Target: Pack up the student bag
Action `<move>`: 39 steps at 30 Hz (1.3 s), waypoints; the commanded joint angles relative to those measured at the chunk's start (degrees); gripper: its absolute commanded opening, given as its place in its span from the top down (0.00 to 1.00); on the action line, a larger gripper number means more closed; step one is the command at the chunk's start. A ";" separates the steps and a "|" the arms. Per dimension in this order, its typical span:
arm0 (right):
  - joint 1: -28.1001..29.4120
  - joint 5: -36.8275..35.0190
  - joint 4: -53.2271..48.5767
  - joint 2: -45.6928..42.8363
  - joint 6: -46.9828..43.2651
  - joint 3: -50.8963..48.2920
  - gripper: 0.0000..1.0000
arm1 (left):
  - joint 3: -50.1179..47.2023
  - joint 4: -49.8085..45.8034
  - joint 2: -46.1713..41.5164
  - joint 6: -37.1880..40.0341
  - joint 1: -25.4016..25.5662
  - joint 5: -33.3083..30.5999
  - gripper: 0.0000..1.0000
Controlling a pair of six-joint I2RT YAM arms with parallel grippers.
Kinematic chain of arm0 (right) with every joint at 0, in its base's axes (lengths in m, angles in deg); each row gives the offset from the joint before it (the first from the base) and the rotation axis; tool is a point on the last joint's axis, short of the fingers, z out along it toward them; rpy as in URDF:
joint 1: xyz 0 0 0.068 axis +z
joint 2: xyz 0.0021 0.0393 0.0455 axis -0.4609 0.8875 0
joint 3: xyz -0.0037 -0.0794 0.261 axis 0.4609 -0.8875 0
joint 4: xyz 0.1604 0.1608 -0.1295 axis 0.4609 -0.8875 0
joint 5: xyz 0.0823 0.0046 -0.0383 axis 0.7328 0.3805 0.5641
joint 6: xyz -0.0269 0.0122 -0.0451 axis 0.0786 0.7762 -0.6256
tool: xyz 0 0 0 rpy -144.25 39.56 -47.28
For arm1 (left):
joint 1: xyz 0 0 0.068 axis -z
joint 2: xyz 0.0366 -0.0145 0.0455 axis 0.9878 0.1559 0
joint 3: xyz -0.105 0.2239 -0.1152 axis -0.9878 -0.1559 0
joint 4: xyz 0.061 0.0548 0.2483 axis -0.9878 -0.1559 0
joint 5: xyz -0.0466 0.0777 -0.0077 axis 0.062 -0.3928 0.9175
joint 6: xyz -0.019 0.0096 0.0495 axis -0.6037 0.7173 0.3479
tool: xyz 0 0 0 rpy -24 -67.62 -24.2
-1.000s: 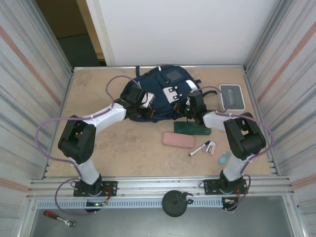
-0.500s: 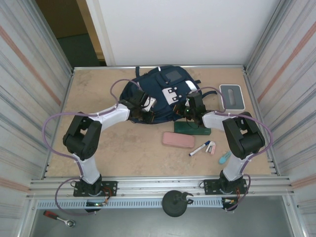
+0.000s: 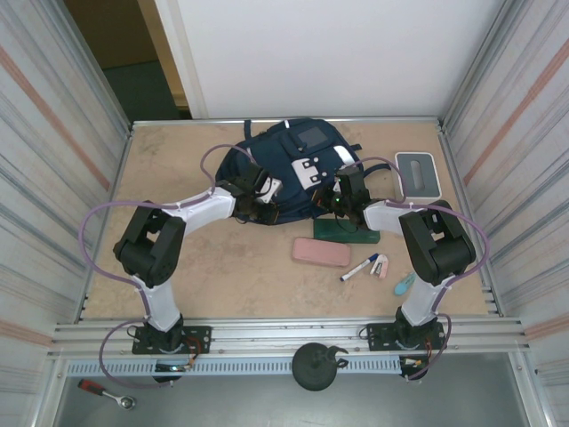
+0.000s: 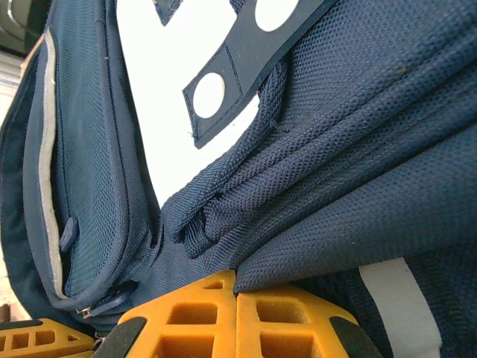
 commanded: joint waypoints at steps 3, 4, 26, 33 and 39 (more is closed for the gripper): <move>0.04 2.41 -0.47 0.77 -1.31 0.78 1.00 | -1.45 -3.87 0.76 0.92 1.00 -1.99 0.81; 0.03 2.37 -0.45 0.85 -1.31 0.78 1.00 | -1.51 -3.75 0.98 0.92 0.93 -2.06 0.81; -2.73 4.43 -9.79 -9.66 -18.54 0.10 0.68 | -8.21 9.81 -11.14 3.36 -5.39 12.88 1.00; 6.09 -2.68 -20.84 -14.96 -45.64 6.79 0.42 | -9.64 12.94 -12.77 6.70 -7.22 18.89 1.00; 9.44 0.57 -22.18 -5.03 -55.86 15.63 0.41 | -10.66 13.89 -13.30 6.21 -7.70 19.44 1.00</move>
